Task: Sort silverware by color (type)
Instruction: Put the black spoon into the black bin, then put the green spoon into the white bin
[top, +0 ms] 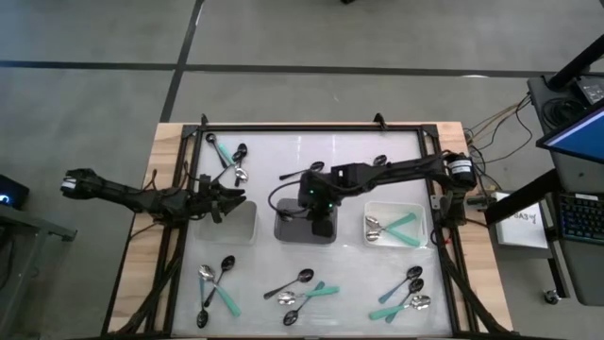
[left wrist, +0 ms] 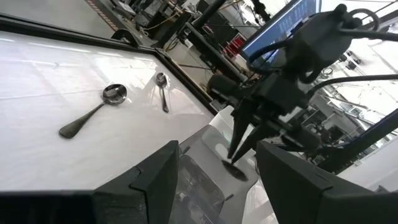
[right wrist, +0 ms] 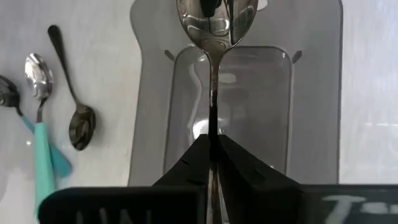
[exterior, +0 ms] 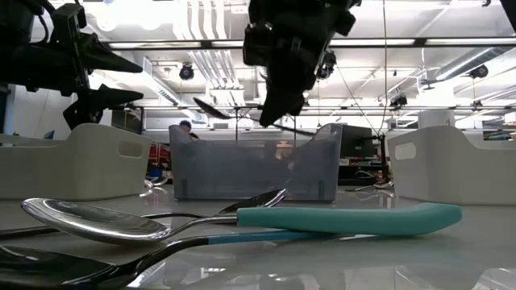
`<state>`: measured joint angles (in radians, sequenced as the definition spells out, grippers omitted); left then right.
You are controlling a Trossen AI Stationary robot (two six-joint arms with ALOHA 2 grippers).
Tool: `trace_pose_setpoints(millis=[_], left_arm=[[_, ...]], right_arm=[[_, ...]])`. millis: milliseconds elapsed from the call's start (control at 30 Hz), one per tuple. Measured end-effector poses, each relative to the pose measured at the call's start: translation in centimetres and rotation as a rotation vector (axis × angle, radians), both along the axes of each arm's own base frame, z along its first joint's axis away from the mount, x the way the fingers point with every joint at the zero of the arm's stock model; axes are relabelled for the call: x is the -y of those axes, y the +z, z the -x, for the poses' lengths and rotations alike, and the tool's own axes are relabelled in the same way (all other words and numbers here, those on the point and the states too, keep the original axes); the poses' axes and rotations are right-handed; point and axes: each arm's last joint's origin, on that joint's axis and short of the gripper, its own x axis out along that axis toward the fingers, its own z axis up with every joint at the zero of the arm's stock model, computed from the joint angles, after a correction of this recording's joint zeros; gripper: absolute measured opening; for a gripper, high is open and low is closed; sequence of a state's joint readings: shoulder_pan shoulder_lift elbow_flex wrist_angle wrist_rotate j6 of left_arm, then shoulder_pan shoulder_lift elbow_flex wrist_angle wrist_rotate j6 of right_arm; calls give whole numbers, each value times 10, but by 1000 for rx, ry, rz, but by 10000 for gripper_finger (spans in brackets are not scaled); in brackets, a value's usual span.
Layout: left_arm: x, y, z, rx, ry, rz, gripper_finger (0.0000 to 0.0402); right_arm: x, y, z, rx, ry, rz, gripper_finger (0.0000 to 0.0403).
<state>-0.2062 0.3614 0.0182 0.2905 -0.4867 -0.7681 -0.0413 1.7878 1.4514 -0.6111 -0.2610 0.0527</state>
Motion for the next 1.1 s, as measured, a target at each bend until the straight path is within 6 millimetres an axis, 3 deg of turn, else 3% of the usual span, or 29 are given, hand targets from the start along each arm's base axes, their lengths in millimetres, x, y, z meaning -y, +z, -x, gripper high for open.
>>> trace_pose_setpoints(millis=[433, 800, 1100], left_arm=[[0, 0, 0, -1, 0, 0, 198], [0, 0, 0, -1, 0, 0, 198], [0, 0, 0, -1, 0, 0, 198]], right_arm=[[-1, -8, 2, -17, -15, -12, 21], [-2, -8, 8, -111, -66, -54, 112], [-32, 0, 9, -131, 15, -104, 120]])
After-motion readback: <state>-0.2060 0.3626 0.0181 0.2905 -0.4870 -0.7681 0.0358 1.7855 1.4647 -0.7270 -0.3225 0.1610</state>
